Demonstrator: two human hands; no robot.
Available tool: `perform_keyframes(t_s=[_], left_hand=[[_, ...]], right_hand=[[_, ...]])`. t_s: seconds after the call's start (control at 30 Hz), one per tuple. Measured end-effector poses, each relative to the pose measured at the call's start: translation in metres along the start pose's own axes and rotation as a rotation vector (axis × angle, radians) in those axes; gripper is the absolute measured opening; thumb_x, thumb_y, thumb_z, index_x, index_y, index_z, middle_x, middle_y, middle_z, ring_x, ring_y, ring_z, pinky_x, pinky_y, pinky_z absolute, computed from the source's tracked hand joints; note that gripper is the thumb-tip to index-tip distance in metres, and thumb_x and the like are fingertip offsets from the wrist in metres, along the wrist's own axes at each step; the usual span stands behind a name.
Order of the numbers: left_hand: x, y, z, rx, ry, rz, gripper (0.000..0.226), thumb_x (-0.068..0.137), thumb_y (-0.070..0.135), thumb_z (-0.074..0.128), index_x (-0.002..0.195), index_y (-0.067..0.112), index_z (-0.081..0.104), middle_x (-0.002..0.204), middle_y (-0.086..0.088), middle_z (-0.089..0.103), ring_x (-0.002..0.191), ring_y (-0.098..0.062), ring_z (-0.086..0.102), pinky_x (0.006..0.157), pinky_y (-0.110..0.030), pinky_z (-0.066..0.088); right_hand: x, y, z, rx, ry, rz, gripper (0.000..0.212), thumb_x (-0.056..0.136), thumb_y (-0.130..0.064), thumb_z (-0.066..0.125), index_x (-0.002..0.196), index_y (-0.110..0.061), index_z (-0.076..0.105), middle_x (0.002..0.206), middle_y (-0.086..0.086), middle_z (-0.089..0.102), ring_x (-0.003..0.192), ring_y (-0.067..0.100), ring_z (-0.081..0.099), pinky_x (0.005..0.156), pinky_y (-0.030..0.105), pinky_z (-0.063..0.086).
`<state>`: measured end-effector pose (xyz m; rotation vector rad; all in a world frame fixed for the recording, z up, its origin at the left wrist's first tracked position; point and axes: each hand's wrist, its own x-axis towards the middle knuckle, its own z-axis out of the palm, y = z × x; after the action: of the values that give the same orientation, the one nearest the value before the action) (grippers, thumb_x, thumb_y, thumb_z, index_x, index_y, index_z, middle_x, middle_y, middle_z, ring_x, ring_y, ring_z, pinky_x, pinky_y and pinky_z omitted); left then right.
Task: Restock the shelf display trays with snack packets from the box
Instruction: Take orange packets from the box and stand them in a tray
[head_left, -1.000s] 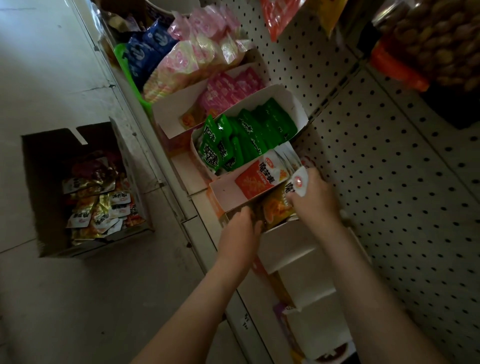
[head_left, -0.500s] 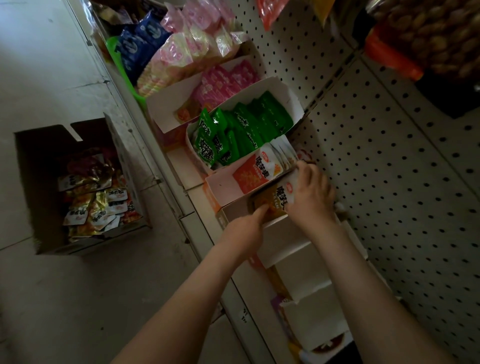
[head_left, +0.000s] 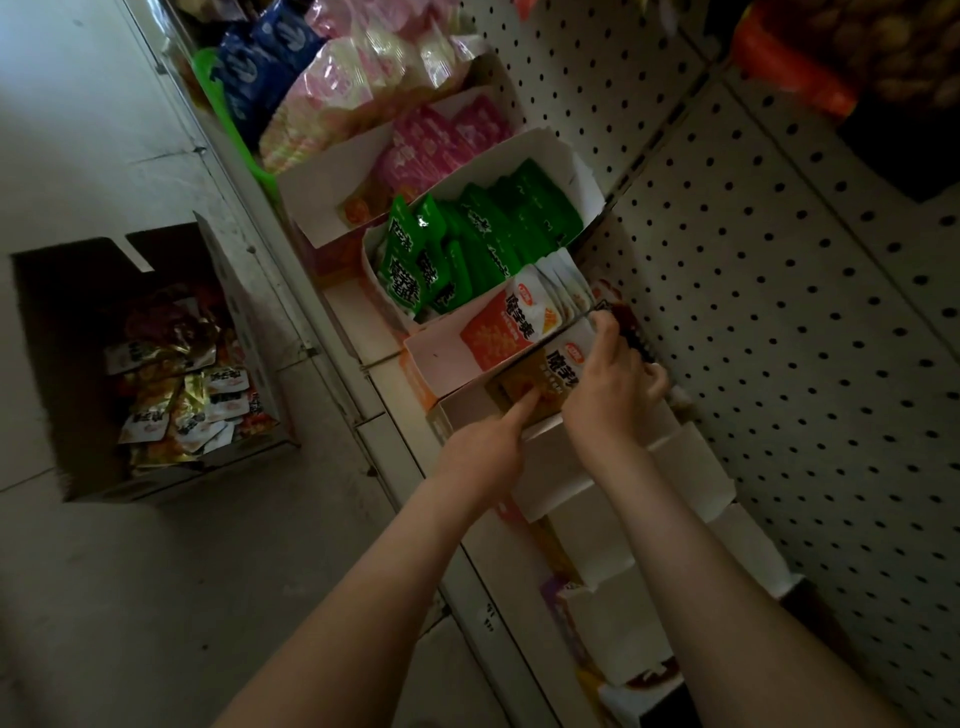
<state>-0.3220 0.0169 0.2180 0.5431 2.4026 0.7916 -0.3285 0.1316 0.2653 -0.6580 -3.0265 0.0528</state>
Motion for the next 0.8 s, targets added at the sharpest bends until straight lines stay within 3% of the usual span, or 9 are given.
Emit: perform_keyframes(t_s=[0.13,0.23,0.3,0.43,0.53,0.63,0.73,0.8], left_hand=[[0.0,0.001,-0.001,-0.008,-0.006,-0.008,0.06,0.102,0.017,0.029,0.154,0.034,0.003,0.117,-0.014,0.061,0.101,-0.033,0.06,0.083,-0.04,0.048],[0.001,0.002,-0.001,-0.017,-0.001,-0.015,0.061,0.102,0.018,0.029,0.154,0.034,0.001,0.115,-0.014,0.062,0.099,-0.032,0.061,0.08,-0.039,0.049],[0.0,0.003,0.001,-0.038,0.0,-0.019,0.06,0.102,0.018,0.029,0.154,0.034,0.002,0.117,-0.014,0.061,0.101,-0.031,0.06,0.079,-0.037,0.046],[-0.002,0.004,-0.002,-0.246,0.083,-0.07,0.054,0.101,0.014,0.033,0.152,0.024,0.019,0.129,-0.012,0.059,0.112,-0.031,0.058,0.087,-0.038,0.048],[-0.008,0.006,-0.006,-0.418,0.153,-0.08,0.051,0.1,0.013,0.035,0.149,0.022,0.028,0.136,-0.008,0.056,0.12,-0.027,0.055,0.096,-0.037,0.047],[-0.009,0.009,-0.007,-0.44,0.081,-0.054,0.059,0.098,0.006,0.035,0.153,0.023,0.023,0.148,-0.004,0.044,0.133,-0.021,0.044,0.107,-0.032,0.039],[-0.011,0.012,-0.015,-0.479,0.134,-0.052,0.056,0.098,0.005,0.034,0.151,0.021,0.029,0.151,-0.001,0.041,0.137,-0.016,0.039,0.11,-0.029,0.034],[-0.018,0.015,-0.024,-0.529,0.23,-0.053,0.047,0.1,0.009,0.036,0.145,0.02,0.04,0.144,0.002,0.049,0.132,-0.013,0.045,0.106,-0.026,0.039]], right_hand=[[-0.004,-0.002,0.011,-0.018,0.216,-0.026,0.062,0.072,0.001,0.059,0.132,-0.012,0.05,0.124,0.016,0.054,0.112,0.032,0.046,0.097,0.05,0.036],[-0.007,-0.002,0.01,-0.041,0.271,-0.07,0.052,0.073,-0.003,0.05,0.124,-0.009,0.056,0.115,0.015,0.058,0.104,0.031,0.047,0.088,0.045,0.041],[-0.005,0.003,0.007,-0.038,0.204,-0.06,0.057,0.075,0.0,0.056,0.131,-0.009,0.051,0.122,0.013,0.056,0.11,0.032,0.049,0.09,0.045,0.04],[0.0,0.006,0.0,0.068,0.077,0.056,0.067,0.089,-0.007,0.054,0.148,-0.013,0.024,0.147,0.009,0.032,0.132,0.026,0.031,0.107,0.037,0.028],[0.002,0.008,-0.006,0.07,-0.009,0.054,0.066,0.092,-0.011,0.05,0.151,-0.017,0.022,0.15,0.003,0.03,0.133,0.022,0.026,0.109,0.039,0.027],[0.006,0.012,-0.012,0.106,-0.09,0.075,0.065,0.093,-0.012,0.048,0.152,-0.021,0.022,0.152,0.001,0.029,0.137,0.022,0.022,0.111,0.044,0.023],[0.006,0.009,-0.019,0.094,-0.146,0.077,0.066,0.094,-0.015,0.047,0.153,-0.019,0.017,0.155,0.002,0.022,0.139,0.023,0.018,0.111,0.047,0.018],[-0.002,0.003,-0.022,0.099,-0.116,0.083,0.069,0.094,-0.016,0.048,0.153,-0.018,0.013,0.157,0.003,0.018,0.142,0.024,0.015,0.112,0.048,0.015]])
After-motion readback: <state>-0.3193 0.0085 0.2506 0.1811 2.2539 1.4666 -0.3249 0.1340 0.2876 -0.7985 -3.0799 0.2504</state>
